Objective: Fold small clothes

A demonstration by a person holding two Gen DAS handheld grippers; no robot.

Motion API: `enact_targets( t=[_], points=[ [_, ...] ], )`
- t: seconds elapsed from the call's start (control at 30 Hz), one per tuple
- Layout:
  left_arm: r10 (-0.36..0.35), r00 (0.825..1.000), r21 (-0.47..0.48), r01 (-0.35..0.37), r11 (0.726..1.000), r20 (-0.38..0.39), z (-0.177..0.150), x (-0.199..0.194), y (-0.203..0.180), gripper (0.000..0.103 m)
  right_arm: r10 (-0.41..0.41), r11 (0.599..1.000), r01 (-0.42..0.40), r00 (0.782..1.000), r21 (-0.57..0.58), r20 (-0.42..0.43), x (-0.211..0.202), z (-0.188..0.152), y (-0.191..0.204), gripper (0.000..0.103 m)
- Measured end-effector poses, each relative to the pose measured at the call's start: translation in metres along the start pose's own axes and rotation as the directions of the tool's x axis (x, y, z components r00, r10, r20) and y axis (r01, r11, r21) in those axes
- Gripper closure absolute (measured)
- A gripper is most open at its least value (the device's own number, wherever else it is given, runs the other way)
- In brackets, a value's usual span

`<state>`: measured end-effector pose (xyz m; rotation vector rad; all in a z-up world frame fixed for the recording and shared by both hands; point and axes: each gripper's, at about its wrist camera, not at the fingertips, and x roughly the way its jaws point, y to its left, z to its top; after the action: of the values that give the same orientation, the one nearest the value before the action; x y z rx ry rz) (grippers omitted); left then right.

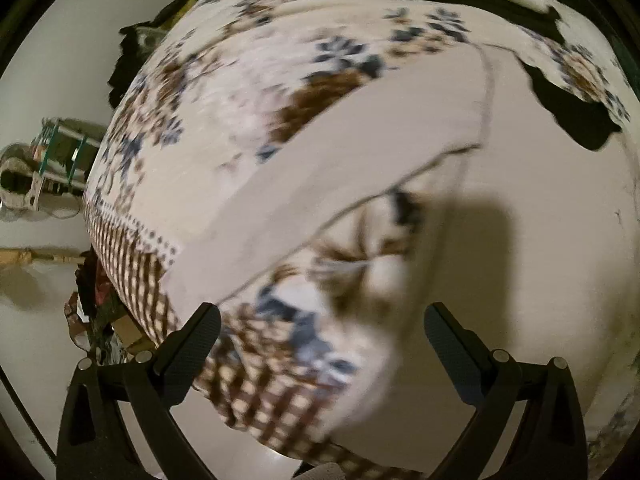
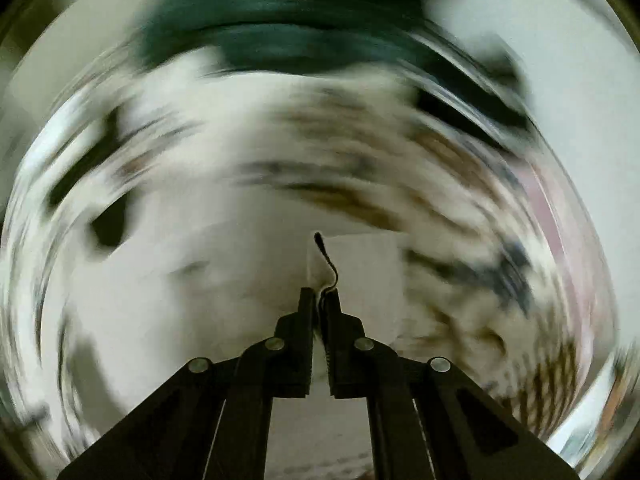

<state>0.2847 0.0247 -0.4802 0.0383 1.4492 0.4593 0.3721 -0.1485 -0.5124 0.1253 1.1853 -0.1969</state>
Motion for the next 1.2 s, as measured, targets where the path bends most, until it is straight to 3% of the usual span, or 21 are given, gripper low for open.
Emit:
enact_targets(
  t=[0.07,0.2,0.3,0.37,0.53,0.63,0.67,0.7,0.73,0.8,0.87,0.9,0.93,0.97,1.03,1.07,1.1,1.17,1.2],
  points=[
    [0.002,1.000,-0.024,-0.002,1.000,0.017,-0.006,0.005,0.025,0.000,0.034,0.978,-0.031,0.999,-0.208,0.014,-0.016,-0.017,0.077,0.098],
    [0.036,0.998,-0.057,-0.033,0.998,0.049,-0.024,0.019,0.078,0.000,0.062,0.840,-0.072,0.997,-0.538,-0.037,-0.014,-0.094,0.218,0.098],
    [0.066,0.997,-0.083,-0.062,0.995,0.048,-0.039,0.037,0.113,0.000,0.032,0.738,-0.082,0.996,-0.670,-0.087,0.007,-0.157,0.275,0.098],
    [0.070,0.997,-0.109,-0.066,0.992,0.034,-0.049,0.050,0.132,0.000,-0.002,0.701,-0.085,0.993,-0.708,-0.121,0.019,-0.191,0.296,0.098],
    [0.052,0.999,-0.197,-0.053,0.979,-0.012,-0.068,0.081,0.169,0.000,-0.078,0.677,-0.099,0.976,-0.729,-0.204,0.053,-0.241,0.307,0.098],
    [-0.021,0.999,-0.279,0.008,0.960,-0.045,-0.077,0.097,0.189,0.000,-0.040,0.721,-0.183,0.952,-0.668,-0.304,0.056,-0.239,0.300,0.095],
    [-0.064,0.996,-0.322,0.043,0.946,-0.055,-0.079,0.103,0.198,0.000,-0.001,0.745,-0.227,0.940,-0.628,-0.341,0.054,-0.234,0.292,0.087],
    [-0.121,0.991,-0.370,0.091,0.925,-0.060,-0.081,0.110,0.206,0.000,0.038,0.773,-0.263,0.928,-0.578,-0.371,0.053,-0.228,0.281,0.080],
    [-0.213,0.975,-0.446,0.160,0.881,-0.070,-0.085,0.121,0.216,0.000,0.072,0.799,-0.287,0.918,-0.528,-0.390,0.054,-0.219,0.269,0.065],
    [-0.402,0.913,-0.608,0.279,0.743,-0.073,-0.093,0.146,0.234,0.000,0.124,0.857,-0.301,0.908,-0.417,-0.401,0.052,-0.206,0.239,0.059],
    [-0.547,0.836,-0.742,0.345,0.574,-0.034,-0.101,0.173,0.247,0.000,0.127,0.899,-0.274,0.910,-0.342,-0.395,0.053,-0.197,0.209,0.059],
    [-0.572,0.820,-0.768,0.361,0.529,-0.009,-0.102,0.179,0.250,0.000,0.127,0.911,-0.264,0.911,-0.318,-0.392,0.053,-0.194,0.198,0.059],
    [-0.579,0.815,-0.785,0.376,0.492,0.027,-0.100,0.184,0.253,0.000,0.127,0.924,-0.252,0.912,-0.289,-0.389,0.053,-0.192,0.186,0.059],
    [-0.561,0.826,-0.784,0.379,0.491,0.048,-0.095,0.186,0.255,0.002,0.121,0.938,-0.234,0.913,-0.255,-0.390,0.054,-0.191,0.172,0.059],
    [-0.522,0.852,-0.759,0.369,0.536,0.046,-0.082,0.188,0.250,0.013,0.108,0.954,-0.206,0.914,-0.217,-0.392,0.055,-0.190,0.156,0.059],
    [-0.506,0.862,-0.741,0.358,0.568,0.028,-0.074,0.189,0.245,0.019,0.103,0.962,-0.193,0.913,-0.194,-0.395,0.058,-0.188,0.144,0.059],
    [-0.478,0.878,-0.710,0.329,0.623,-0.013,-0.066,0.192,0.236,0.023,0.094,0.968,-0.177,0.914,-0.180,-0.396,0.061,-0.185,0.132,0.059],
    [-0.389,0.920,-0.651,0.269,0.710,-0.044,-0.057,0.189,0.224,0.048,0.061,0.977,-0.134,0.923,-0.168,-0.380,0.064,-0.182,0.117,0.059],
    [-0.350,0.935,-0.626,0.242,0.741,-0.052,-0.054,0.185,0.220,0.055,0.036,0.978,-0.107,0.932,-0.178,-0.361,0.065,-0.177,0.107,0.059]
  ],
)
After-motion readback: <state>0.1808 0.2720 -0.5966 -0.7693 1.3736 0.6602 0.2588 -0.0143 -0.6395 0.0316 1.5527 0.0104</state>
